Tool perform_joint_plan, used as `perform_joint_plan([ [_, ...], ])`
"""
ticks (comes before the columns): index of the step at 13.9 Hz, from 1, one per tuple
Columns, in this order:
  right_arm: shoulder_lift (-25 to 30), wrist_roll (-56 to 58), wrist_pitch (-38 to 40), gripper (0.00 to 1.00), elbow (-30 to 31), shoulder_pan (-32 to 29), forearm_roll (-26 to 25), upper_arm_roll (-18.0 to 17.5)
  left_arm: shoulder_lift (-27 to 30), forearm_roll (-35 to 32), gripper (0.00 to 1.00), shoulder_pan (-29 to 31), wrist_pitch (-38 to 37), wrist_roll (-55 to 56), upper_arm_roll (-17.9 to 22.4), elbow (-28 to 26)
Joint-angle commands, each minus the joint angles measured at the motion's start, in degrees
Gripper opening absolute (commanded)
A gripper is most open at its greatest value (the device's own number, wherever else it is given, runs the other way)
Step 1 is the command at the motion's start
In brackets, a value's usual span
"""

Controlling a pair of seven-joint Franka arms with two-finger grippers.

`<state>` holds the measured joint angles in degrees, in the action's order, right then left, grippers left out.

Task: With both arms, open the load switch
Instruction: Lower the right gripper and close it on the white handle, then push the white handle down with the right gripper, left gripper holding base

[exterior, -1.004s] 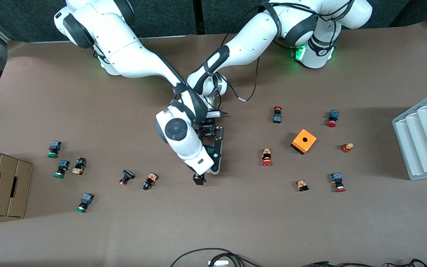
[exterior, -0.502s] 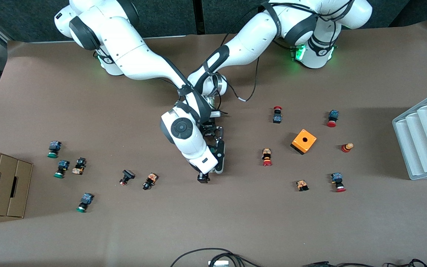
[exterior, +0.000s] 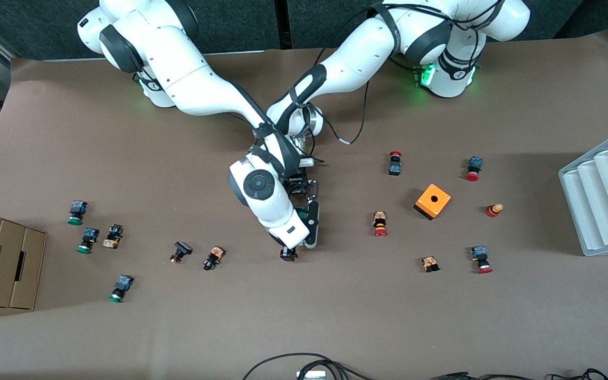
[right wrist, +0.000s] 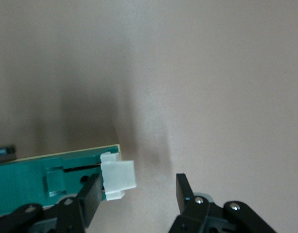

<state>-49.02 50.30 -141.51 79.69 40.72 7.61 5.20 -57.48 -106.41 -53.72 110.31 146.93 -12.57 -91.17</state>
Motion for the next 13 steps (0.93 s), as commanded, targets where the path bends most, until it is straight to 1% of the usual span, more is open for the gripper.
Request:
perform_joint_plan([
  [1,-1.78,-0.73,-1.92,0.71,-1.55,0.41,1.78,0.52,-2.55,0.5,0.69,-1.04,1.76,3.01,-0.52,0.47],
  [2,-1.78,-0.73,-1.93,0.71,-1.47,0.5,2.66,0.52,-2.55,0.5,0.69,-1.04,1.76,2.93,-0.52,0.47],
  [3,-1.78,-0.73,-1.93,0.68,-1.47,0.5,3.02,0.52,-2.55,0.5,0.69,-1.04,1.76,3.01,-0.52,0.38],
  [4,-1.78,-0.82,-1.93,0.63,-1.47,0.5,3.11,0.52,-2.55,0.5,0.69,-1.04,1.76,3.01,-0.52,0.38],
  [6,-1.69,-0.82,-1.93,0.61,-1.38,0.5,3.11,0.52,-2.55,0.5,0.69,-0.95,1.84,2.57,-0.52,0.47],
  [13,-1.78,-1.0,-1.93,0.62,-1.12,0.67,3.11,0.52,-2.46,0.5,0.68,-0.95,1.76,2.92,-0.52,0.38],
])
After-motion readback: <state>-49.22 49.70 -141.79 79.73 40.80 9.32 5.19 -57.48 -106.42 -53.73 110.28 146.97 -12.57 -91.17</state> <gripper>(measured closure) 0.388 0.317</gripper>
